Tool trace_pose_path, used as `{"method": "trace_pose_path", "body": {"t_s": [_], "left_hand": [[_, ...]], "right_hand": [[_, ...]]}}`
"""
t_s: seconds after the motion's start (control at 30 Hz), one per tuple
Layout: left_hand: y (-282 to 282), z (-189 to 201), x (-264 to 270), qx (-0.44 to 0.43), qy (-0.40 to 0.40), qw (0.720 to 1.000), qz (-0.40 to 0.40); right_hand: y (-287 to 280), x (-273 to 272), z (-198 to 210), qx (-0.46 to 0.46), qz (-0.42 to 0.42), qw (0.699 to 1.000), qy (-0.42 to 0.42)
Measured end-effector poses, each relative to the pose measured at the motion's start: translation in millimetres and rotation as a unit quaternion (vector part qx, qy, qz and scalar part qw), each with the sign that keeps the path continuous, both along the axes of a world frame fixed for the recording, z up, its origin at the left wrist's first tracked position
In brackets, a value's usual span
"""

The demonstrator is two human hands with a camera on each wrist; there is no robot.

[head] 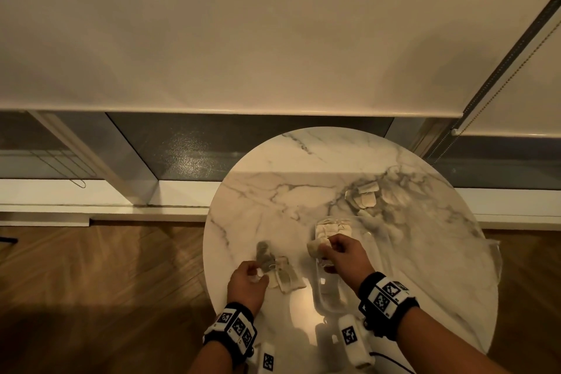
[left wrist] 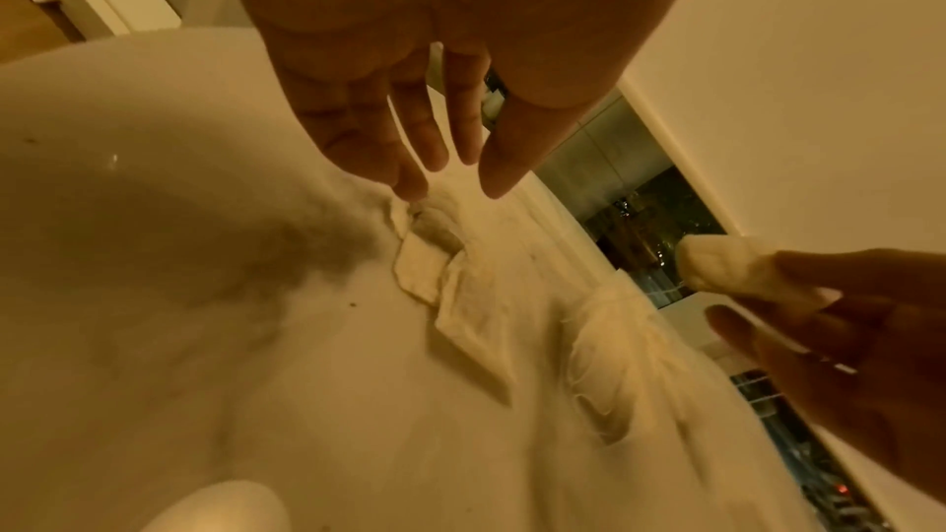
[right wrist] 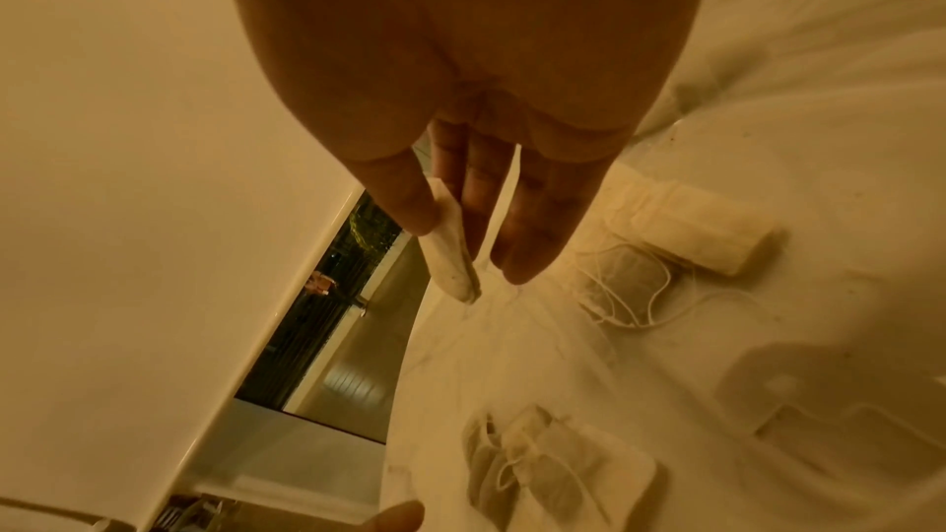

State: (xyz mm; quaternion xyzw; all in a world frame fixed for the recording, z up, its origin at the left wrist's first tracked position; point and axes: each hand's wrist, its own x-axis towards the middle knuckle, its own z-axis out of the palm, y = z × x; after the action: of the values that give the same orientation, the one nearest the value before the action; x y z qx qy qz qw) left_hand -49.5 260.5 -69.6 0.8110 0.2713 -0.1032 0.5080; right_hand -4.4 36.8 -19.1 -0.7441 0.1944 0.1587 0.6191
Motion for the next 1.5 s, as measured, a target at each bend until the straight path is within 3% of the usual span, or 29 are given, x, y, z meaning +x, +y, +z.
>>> {"method": "trace_pose_path", "body": {"t_s": [0.17, 0.33, 0.63, 0.8, 0.97, 1.5], "left_hand": [[-2, -5, -3, 0.122, 0.003, 0.980, -0.156], [-23, -4, -5, 0.162, -0.022, 0.953, -0.254], [-51, -9, -8, 0.139, -0.024, 0.948, -0.285], [-68, -7, -6, 0.109, -0.049, 0.959, -0.255], [-85, -1, -2, 0.080, -0.027, 0.963, -0.255], [-91, -6, -5, 0.101, -0.026, 0.960, -0.259]], "right_hand": [[-11, 2, 0, 0.012, -0.029, 1.000, 0.004], [-25, 2, -8, -0.019, -0.015, 1.000, 0.002], [-61, 3, -23, -0.158, 0.036, 0.987, 0.000], [-73, 6, -34, -0.283, 0.196, 0.936, 0.070], [-73, 12, -37, -0.338, 0.274, 0.894, 0.109], [-65, 38, -40, -0.374, 0.275, 0.881, 0.091]]}}
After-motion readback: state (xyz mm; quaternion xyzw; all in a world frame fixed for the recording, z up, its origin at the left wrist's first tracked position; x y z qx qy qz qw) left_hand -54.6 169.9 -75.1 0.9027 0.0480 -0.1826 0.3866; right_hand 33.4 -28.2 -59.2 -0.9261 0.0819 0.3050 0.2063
